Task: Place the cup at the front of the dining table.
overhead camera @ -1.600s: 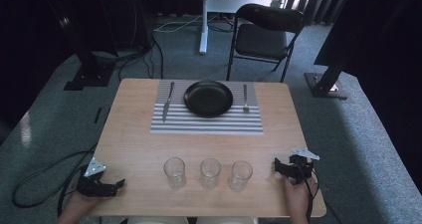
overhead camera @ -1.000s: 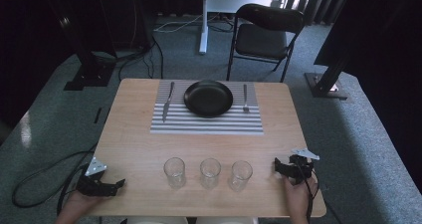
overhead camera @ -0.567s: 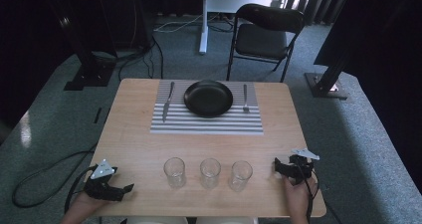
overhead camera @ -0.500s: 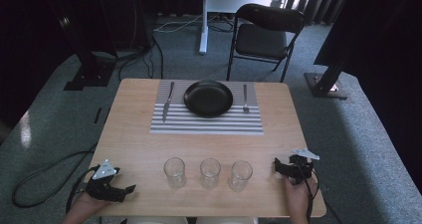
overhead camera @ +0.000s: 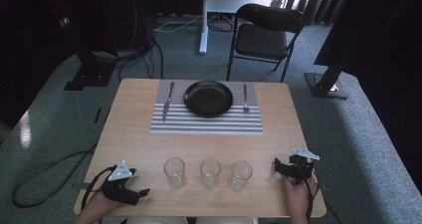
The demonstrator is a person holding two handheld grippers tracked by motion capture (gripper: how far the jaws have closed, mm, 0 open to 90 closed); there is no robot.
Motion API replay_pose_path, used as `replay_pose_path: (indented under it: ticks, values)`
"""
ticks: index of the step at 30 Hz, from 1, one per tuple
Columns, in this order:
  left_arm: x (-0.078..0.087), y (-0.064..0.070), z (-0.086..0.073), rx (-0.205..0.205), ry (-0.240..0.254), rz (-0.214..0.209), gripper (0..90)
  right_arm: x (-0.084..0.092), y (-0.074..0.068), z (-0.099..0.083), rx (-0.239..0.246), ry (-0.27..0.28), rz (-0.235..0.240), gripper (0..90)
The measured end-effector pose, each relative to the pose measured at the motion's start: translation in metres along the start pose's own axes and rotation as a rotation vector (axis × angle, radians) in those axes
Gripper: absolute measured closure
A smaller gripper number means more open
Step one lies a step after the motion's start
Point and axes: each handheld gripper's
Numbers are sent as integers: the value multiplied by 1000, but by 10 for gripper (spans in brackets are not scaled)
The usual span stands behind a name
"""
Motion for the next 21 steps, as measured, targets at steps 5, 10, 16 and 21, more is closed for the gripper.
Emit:
replay_pose_path:
  ticks: [5,10,16,21]
  values:
    - [-5,4,7,-17,3,-14,54,0,0,0,0,1,0,119]
    - [-5,7,14,-19,41,-30,69,0,0,0,0,1,0,119]
    - [-11,15,26,-57,52,-58,70,0,0,0,1,1,0,120]
    - [-15,20,35,-68,77,-83,70,0,0,0,0,1,0,120]
Point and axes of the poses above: each handheld gripper's, and its own axes: x roughly backward along the jaws, z roughly out of its top, y roughly to its right, and after that the axes turned 7 degrees about -x, right-handed
